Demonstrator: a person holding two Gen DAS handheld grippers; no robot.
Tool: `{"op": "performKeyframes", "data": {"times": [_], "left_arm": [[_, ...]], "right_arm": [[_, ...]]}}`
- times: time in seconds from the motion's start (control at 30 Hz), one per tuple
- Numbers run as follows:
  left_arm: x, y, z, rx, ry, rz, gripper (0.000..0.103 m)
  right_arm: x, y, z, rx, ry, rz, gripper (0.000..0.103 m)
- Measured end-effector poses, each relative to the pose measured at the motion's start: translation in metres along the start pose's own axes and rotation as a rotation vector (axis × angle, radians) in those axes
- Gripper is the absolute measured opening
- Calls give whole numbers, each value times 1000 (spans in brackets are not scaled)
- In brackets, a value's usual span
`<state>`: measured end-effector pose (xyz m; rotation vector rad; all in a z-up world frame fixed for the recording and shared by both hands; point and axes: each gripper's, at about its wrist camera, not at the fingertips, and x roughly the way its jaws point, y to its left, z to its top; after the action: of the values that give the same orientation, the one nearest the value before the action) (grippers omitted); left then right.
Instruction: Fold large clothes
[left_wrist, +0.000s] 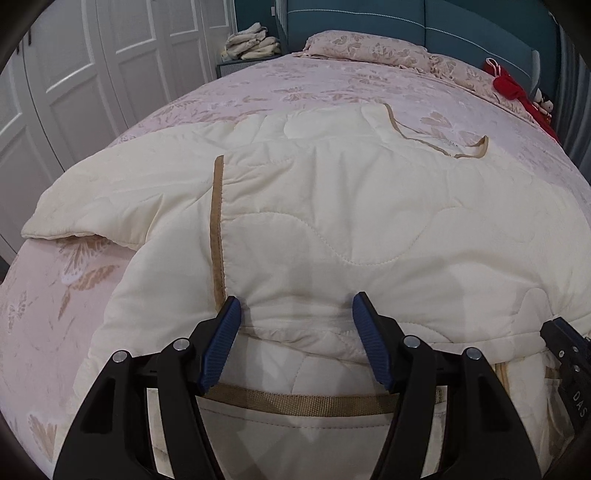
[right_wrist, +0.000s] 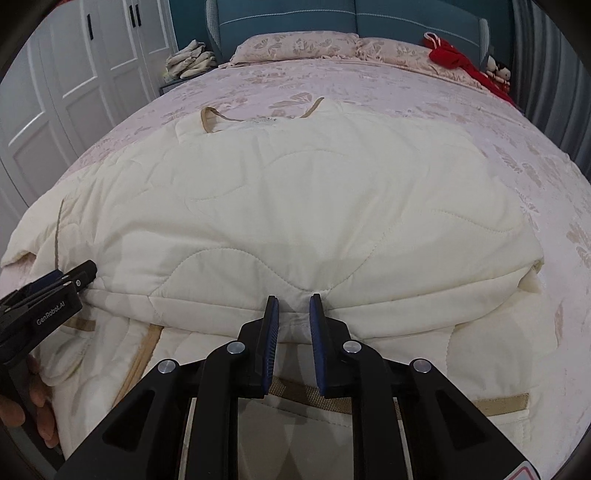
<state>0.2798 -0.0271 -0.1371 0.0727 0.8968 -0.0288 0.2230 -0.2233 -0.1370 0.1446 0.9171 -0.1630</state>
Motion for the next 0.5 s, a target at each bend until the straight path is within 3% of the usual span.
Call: {"op": "performKeyframes", "data": {"times": [0.3,0.47,0.5], "left_arm": [[1,1,-6,-7,-44,-9,62],[-20,35,9,-108,-23,-148,63],[-32,56,15,-150,-34,-159,71]], "right_arm": [[2,0,-6,2,-51,-4,14],[-9,-7,2,41,-27,38,17],[-16,-10,4,62,-23,41,22]]}}
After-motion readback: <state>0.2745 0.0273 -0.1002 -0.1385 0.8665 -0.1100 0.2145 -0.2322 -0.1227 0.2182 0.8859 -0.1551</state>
